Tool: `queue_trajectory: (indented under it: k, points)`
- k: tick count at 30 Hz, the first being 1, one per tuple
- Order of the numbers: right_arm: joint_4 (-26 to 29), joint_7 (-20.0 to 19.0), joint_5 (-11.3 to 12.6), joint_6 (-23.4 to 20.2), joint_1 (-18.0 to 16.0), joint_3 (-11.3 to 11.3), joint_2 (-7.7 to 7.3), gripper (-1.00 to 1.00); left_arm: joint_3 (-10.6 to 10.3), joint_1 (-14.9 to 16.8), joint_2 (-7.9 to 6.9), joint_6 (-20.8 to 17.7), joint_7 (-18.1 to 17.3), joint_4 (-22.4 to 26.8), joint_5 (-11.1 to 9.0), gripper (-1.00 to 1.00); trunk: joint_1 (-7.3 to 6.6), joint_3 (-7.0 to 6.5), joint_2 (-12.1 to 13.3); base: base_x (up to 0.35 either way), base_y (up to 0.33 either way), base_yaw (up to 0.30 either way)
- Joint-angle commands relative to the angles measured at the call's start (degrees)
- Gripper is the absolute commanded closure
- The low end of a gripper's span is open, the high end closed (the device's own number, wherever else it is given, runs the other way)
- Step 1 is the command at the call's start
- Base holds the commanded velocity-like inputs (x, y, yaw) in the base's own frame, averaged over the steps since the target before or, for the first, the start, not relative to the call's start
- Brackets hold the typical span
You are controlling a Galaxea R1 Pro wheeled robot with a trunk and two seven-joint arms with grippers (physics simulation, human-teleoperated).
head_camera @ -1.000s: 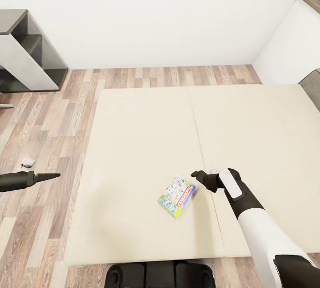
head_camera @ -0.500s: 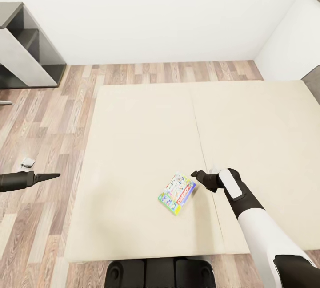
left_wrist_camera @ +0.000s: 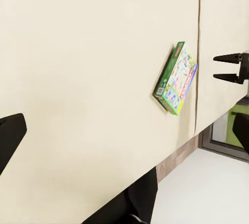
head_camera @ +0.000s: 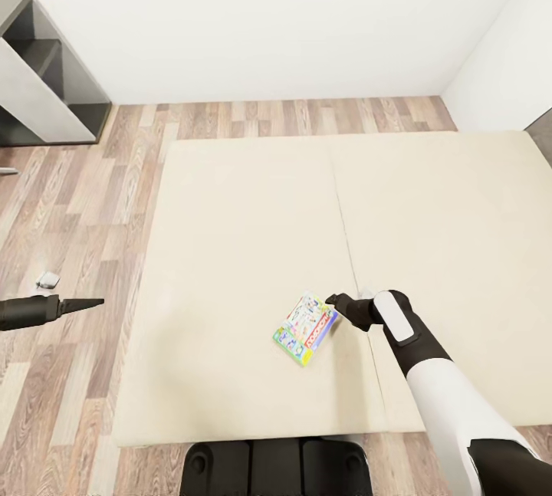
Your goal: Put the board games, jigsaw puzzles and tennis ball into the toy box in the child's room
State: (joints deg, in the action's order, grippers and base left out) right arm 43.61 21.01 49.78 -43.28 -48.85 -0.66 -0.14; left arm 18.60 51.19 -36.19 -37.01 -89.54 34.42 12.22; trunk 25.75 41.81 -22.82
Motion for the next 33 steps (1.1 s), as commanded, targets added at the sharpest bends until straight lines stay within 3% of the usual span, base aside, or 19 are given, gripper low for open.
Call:
queue_trajectory:
  k: [1,33]
  points:
    - [0.1,0.5,0.6,-0.1,0.0,0.0,0.05,-1.0,0.2,0.0,0.03,-0.6,-0.5,0.0,0.6,-1.0,0.03,0.17,-0.1,0.0,0.0,0.0]
    - [0.1,0.5,0.5,0.0,0.0,0.2,0.57,-1.0,0.2,0.0,0.06,-0.6,-0.5,0.0,0.5,-1.0,0.03,3.2,-0.1,0.0,0.0,0.0]
